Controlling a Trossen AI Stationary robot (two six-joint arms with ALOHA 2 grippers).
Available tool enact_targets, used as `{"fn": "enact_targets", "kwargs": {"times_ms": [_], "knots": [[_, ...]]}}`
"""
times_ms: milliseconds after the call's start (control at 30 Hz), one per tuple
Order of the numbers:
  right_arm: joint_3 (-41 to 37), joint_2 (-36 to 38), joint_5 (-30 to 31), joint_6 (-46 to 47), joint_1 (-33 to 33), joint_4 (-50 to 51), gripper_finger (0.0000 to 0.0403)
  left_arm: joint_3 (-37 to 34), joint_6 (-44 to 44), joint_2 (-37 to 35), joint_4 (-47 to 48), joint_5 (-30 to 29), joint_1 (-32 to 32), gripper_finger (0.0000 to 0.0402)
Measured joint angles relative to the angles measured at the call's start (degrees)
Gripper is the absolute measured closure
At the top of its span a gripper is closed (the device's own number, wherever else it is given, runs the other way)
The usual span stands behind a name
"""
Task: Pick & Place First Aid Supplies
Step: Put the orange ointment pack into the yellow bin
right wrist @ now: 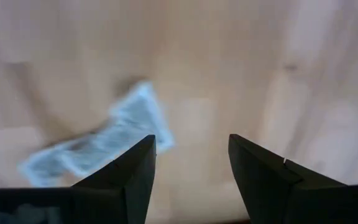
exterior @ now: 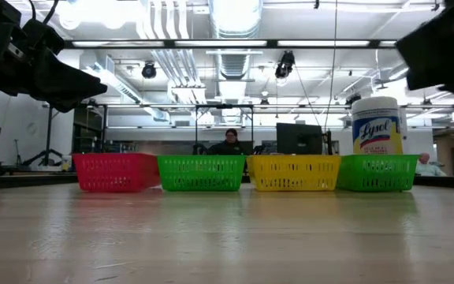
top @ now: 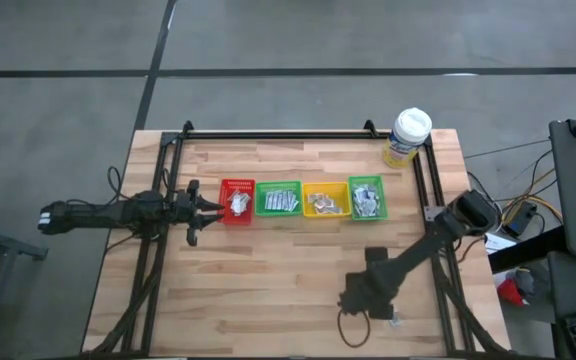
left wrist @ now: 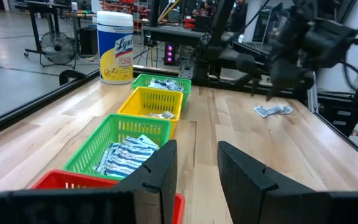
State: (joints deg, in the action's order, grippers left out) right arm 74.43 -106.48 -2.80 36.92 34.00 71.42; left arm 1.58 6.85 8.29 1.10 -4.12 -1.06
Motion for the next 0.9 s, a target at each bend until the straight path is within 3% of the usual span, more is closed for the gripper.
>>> {"fn": "enact_targets", "kwargs": {"times_ms": [333,900], "knots": [[0.0,0.0,-0.78,9.5,4.86,-6.13,0.0202,0.0,0.01,0.0,0.0,0.01,0.02,0.0289],[-0.4,-0.13,1.89,12.79,6.62,-12.39,0.0202,0.0,0.6,0.0,-0.02,0.04,0.0,0.0289]]}}
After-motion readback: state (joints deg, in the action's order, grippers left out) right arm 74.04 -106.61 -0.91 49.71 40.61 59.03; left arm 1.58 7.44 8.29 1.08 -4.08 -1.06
